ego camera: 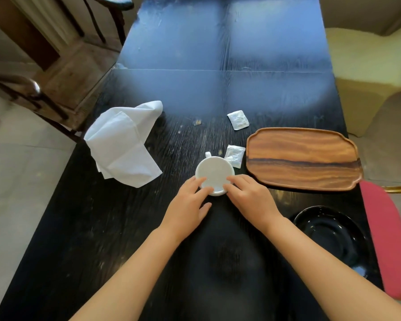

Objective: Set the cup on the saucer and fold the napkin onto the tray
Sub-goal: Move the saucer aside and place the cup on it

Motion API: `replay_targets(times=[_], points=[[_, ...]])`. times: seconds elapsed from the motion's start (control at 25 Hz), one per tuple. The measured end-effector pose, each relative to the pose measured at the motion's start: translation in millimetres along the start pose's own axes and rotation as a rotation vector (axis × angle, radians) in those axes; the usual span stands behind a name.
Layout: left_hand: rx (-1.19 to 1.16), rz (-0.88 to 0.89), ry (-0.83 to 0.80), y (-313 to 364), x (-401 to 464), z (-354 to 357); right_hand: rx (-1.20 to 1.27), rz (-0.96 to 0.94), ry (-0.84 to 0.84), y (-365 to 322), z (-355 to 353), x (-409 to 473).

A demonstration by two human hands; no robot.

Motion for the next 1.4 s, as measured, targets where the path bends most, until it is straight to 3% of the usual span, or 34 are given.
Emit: replay_targets(times=[0.08,0.2,0.28,0.32,0.52,0.64,0.72,0.84,0.92,1.0,1.24,1.4], points=[[-0.237,-0.088,0.051,4.6,-16.0,4.1,0.002,-0.046,0.017,-1.4,-1.6,-13.7],[-0.816,-0.607,0.191,7.9,-33.3,5.9,0.015,-0.138,0.036,0.1,-9.3,-30.7],[-1.112,-0.890,0.049,13.6,-36.6,13.1,0.030,-0.201,0.019,0.6,-15.1,-40.6],[-1.195,-0.926,-0.040,19.0,-36.7,15.4,0.032,-0.225,0.013,0.1,-18.5,-45.2],[-1.165,-0.846,-0.097,40.2,-32.6,16.5,-0.002,-0.221,0.049,1.7,-39.8,-60.2],[-1.171,-0.812,-0.135,54.5,-26.0,15.0,0.025,-0.108,0.070,9.5,-57.8,-70.3],[-1.156,-0.781,-0.156,65.1,-19.2,13.8,0.233,0.171,0.080,16.9,-72.0,-80.0],[-1.125,-0.727,-0.220,81.9,-6.8,13.0,0.818,0.718,0.086,30.9,-88.5,-90.8],[-1.100,-0.672,-0.285,98.3,1.3,14.9,1.122,0.944,0.015,43.4,-96.1,-97.7],[-1.066,-0.628,-0.326,118.3,9.9,18.2,1.228,1.013,-0.004,55.9,-107.9,-106.6],[-1.073,-0.542,-0.381,178.2,21.2,48.2,1.167,1.119,0.185,81.9,-138.7,-153.7],[-1.033,-0.522,-0.398,198.5,11.7,67.6,1.181,1.187,0.220,87.0,-137.6,-183.8]])
Point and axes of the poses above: each hand's wrist, its own x-axis towards the middle knuckle, its own z-axis out of the palm, y = z × x, the point moved 3 cm from there along x, towards the middle knuckle, and after that the axes turned 4 degrees about x, right-handed, at the moved point
